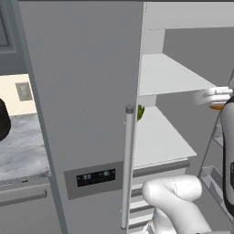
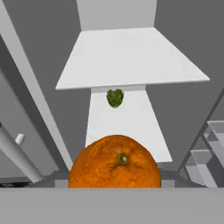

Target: Pick up the pear and tangerine from the fridge and place one fruit on each plate on the dining counter.

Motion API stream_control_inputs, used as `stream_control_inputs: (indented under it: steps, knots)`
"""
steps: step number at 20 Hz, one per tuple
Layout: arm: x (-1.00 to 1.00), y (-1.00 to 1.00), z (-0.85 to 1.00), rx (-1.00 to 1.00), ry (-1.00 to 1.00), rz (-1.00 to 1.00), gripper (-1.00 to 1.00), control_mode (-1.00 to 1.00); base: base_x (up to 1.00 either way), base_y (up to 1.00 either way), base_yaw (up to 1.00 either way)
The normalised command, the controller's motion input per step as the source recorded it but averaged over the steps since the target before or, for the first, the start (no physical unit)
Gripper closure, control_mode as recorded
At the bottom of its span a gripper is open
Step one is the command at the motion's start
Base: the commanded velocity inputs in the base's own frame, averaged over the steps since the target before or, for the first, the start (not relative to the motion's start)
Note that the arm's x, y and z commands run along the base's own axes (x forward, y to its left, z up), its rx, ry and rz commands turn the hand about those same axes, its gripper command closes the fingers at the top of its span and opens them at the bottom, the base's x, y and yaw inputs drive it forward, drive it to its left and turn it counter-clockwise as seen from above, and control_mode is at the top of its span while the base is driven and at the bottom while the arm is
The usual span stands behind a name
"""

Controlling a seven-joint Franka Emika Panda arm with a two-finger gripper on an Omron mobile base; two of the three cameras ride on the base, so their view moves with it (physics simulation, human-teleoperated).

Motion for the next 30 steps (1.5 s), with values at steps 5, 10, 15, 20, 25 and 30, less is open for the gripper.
stream_control_inputs:
  steps: [5,10,15,20,25,30]
  knots:
    - [-0.19,0.21,0.00,0.00,0.09,0.00,1.00,-1.00,0.00,0.00,0.00]
    - [-0.16,0.10,0.00,0.00,0.03,0.00,1.00,1.00,-0.17,0.09,0.00]
    - [0.00,0.00,0.00,0.00,0.00,0.00,1.00,1.00,-0.59,0.43,-0.16]
    - [0.00,0.00,0.00,0.00,0.00,0.00,1.00,1.00,-0.77,0.53,-0.40]
    - [0.00,0.00,0.00,0.00,0.00,0.00,1.00,1.00,-0.74,0.54,-0.49]
    - [0.00,0.00,0.00,0.00,0.00,0.00,1.00,1.00,-0.78,0.48,-0.57]
